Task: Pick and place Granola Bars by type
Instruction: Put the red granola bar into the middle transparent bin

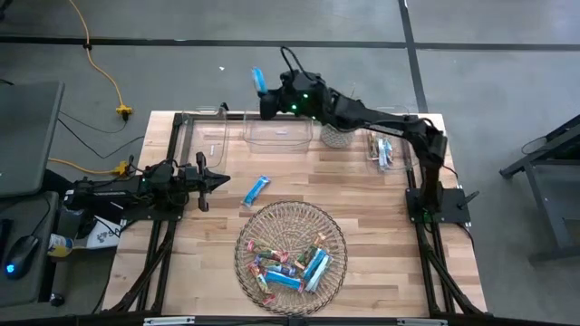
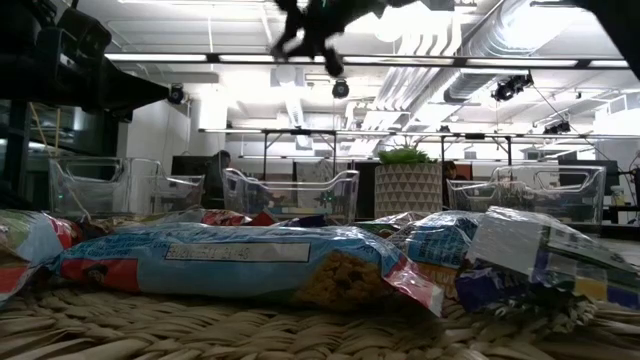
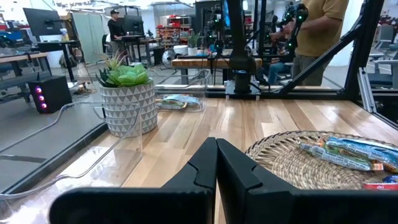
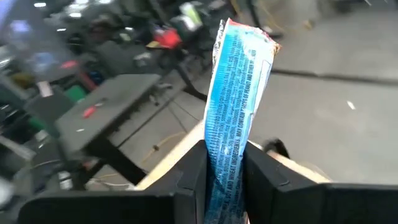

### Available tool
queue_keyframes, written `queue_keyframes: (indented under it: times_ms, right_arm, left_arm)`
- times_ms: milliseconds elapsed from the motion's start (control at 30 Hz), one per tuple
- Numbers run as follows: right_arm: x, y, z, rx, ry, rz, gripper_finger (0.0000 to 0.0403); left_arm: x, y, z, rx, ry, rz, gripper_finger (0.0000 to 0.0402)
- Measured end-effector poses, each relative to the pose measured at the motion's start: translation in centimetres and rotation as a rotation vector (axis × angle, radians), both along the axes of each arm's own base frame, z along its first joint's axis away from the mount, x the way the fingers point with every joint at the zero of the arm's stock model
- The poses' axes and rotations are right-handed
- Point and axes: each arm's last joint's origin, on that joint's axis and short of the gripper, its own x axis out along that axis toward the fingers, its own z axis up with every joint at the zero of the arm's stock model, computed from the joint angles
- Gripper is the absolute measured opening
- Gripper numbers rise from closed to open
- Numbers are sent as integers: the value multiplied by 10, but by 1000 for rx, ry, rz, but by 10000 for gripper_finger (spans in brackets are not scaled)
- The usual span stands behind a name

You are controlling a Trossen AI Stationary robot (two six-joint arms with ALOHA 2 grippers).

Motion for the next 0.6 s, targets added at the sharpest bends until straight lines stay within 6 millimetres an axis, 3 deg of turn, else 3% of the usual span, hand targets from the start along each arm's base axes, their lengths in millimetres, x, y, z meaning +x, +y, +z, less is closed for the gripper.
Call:
queue_keyframes:
  times_ms: [300, 600]
  right_arm:
    - [27, -34, -78, 201, 87, -104, 66]
    - [38, -41, -131, 318, 184, -210, 66]
  left_arm:
    - [0, 0, 0, 0, 0, 0, 3]
    - [0, 0, 0, 0, 0, 0, 3]
